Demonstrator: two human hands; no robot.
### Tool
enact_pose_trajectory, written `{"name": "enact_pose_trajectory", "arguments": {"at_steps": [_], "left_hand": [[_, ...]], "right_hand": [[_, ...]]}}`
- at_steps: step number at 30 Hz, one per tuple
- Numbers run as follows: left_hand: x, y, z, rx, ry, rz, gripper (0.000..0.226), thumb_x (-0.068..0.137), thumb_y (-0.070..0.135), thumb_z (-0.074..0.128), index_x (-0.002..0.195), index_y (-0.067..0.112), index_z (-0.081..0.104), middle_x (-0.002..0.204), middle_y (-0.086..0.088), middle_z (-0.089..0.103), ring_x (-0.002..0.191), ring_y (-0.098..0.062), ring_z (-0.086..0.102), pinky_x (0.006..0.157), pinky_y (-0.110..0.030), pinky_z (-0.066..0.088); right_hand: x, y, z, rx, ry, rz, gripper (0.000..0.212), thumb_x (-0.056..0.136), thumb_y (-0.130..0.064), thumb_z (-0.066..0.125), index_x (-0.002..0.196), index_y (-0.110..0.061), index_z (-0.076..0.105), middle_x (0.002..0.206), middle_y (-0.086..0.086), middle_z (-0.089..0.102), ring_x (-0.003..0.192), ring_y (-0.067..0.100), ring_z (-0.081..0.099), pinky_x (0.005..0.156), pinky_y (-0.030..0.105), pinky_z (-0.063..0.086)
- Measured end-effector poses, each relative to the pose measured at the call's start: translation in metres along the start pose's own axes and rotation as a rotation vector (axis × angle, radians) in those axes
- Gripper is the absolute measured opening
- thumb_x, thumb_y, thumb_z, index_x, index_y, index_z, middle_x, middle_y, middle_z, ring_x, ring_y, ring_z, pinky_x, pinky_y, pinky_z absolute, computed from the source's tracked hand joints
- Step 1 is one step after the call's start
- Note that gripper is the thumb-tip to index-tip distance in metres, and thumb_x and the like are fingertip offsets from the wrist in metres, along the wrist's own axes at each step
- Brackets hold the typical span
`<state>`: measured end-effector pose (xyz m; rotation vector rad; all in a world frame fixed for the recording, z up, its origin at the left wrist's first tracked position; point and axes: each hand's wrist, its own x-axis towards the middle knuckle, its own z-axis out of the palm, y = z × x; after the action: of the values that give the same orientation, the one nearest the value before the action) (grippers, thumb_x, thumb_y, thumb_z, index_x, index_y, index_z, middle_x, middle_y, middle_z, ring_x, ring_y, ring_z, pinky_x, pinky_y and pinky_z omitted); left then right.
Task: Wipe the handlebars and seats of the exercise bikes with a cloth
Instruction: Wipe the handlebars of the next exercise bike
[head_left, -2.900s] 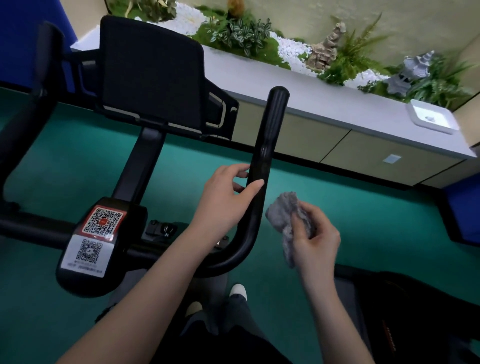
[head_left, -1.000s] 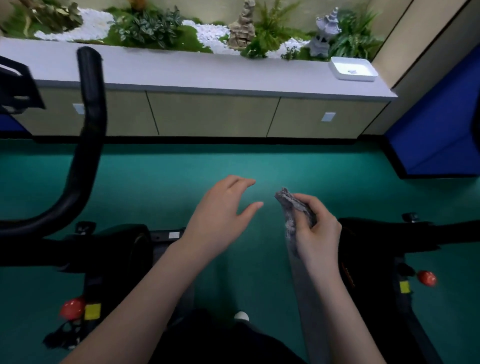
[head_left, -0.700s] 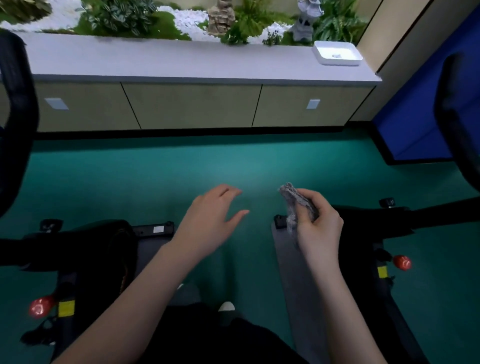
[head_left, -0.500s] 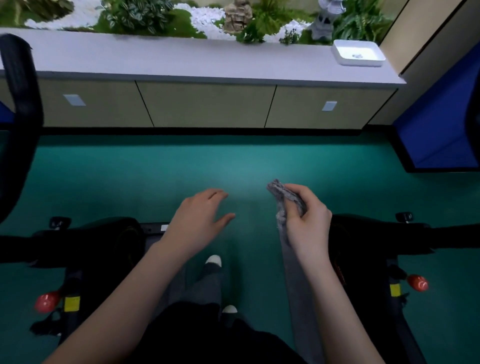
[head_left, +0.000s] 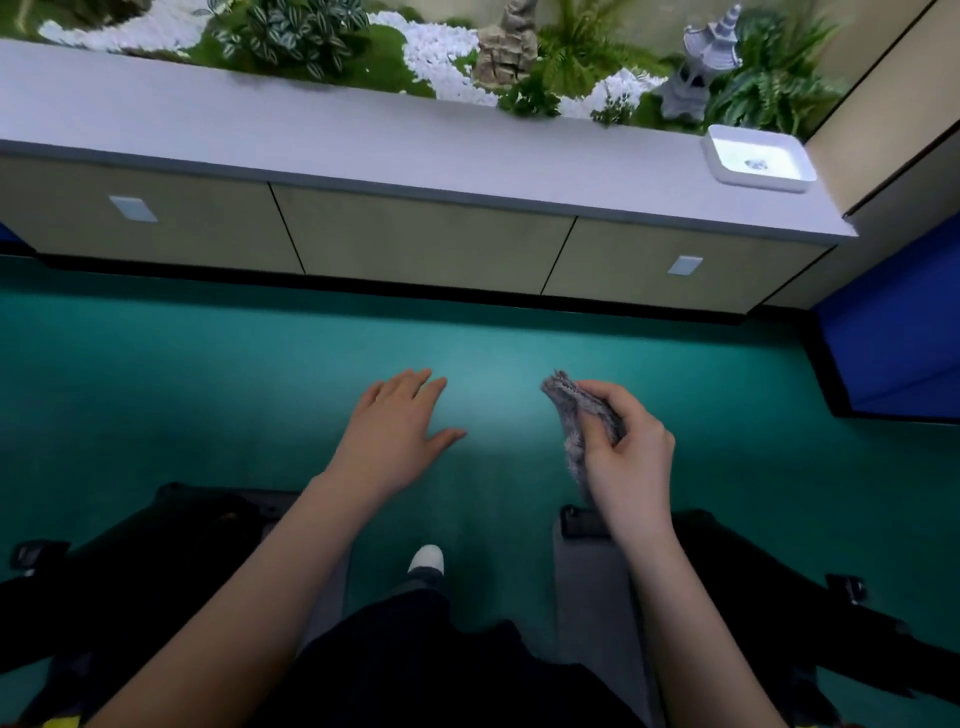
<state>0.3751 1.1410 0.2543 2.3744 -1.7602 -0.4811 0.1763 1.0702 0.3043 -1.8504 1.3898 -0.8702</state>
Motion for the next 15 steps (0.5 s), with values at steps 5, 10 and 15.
{"name": "enact_pose_trajectory", "arguments": {"at_steps": [5, 10, 15], "left_hand": [[0.05, -0.006, -0.011, 0.006, -0.009, -0.043, 0.07, 0.09, 0.057, 0.043, 0.147, 0.021, 0.025, 0.156, -0.001, 0.022, 0.144, -0.018, 0.017, 0.116, -0.037, 0.013], [0.092, -0.015, -0.013, -0.02, -0.037, -0.162, 0.07, 0.091, 0.057, 0.043, 0.148, 0.021, 0.023, 0.157, 0.0, 0.019, 0.144, -0.018, 0.016, 0.116, -0.037, 0.014], [0.14, -0.017, -0.018, -0.033, 0.01, -0.322, 0.07, 0.09, 0.059, 0.042, 0.147, 0.021, 0.027, 0.154, 0.0, 0.026, 0.14, -0.017, 0.026, 0.113, -0.037, 0.021]], "right_hand": [[0.06, 0.007, 0.007, 0.017, -0.017, 0.04, 0.028, 0.082, 0.007, 0.057, 0.097, -0.012, 0.07, 0.087, -0.004, 0.068, 0.079, -0.003, 0.056, 0.07, -0.003, 0.036], [0.134, 0.012, 0.023, 0.035, -0.084, 0.019, 0.03, 0.081, 0.01, 0.055, 0.097, -0.01, 0.07, 0.086, -0.001, 0.068, 0.072, -0.007, 0.054, 0.067, -0.004, 0.034], [0.209, 0.016, 0.044, 0.09, -0.22, -0.066, 0.031, 0.08, 0.012, 0.054, 0.097, -0.009, 0.07, 0.08, -0.002, 0.067, 0.063, -0.019, 0.053, 0.06, -0.002, 0.036]]}}
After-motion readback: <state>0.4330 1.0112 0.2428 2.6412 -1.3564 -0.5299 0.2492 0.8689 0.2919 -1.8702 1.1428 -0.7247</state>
